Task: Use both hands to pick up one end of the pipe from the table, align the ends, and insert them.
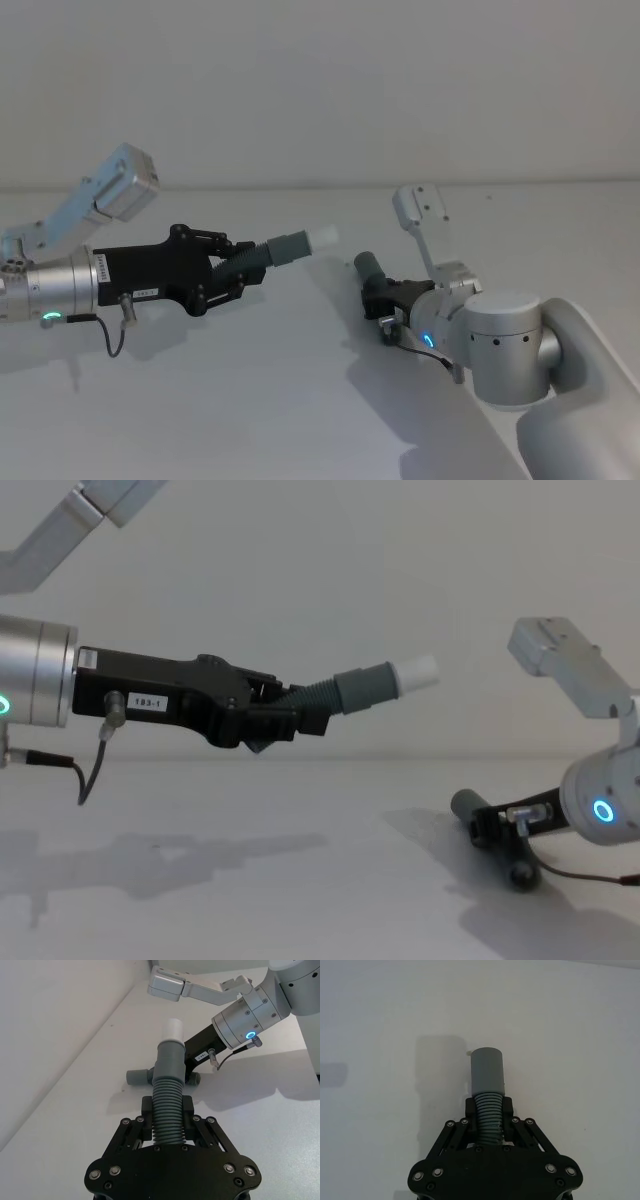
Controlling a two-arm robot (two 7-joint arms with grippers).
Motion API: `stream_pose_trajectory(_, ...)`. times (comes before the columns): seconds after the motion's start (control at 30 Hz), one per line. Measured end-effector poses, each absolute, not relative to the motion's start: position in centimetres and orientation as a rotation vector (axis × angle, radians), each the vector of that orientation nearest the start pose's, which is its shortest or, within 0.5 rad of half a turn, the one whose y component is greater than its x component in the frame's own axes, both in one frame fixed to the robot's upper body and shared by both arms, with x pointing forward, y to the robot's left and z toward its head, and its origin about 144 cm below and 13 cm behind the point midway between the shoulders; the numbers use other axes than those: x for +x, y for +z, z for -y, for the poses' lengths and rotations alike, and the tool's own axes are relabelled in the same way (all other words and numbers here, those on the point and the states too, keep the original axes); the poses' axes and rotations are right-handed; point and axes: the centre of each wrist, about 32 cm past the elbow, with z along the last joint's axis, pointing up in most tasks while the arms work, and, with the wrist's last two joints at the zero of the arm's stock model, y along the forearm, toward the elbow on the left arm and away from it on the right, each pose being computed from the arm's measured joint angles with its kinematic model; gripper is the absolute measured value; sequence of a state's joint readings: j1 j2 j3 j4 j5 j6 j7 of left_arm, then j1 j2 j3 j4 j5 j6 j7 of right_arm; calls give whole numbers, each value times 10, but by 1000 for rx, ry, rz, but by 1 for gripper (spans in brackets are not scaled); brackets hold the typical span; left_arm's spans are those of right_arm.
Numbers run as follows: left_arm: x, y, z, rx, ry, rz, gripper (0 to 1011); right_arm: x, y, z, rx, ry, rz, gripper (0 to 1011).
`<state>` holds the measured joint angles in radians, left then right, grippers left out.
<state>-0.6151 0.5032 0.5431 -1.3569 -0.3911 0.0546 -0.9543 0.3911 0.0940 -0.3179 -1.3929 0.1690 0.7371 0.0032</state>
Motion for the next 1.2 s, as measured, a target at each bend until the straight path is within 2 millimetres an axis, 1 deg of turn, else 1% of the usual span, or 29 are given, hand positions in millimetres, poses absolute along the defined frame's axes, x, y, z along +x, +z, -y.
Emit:
stream_pose_trajectory(0.83, 586, 1271, -260, 234, 293, 210, 306, 551, 1215, 161, -512, -1249, -333, 255)
stream_pose_trajectory(1.03, 586, 1271, -260, 234, 293, 210, 306, 551, 1216, 164, -528, -1232, -299, 255)
stream_pose_trajectory(1.2, 586, 1271, -260, 234, 292, 210, 306, 550, 1220, 172, -553, -1211, -231, 255)
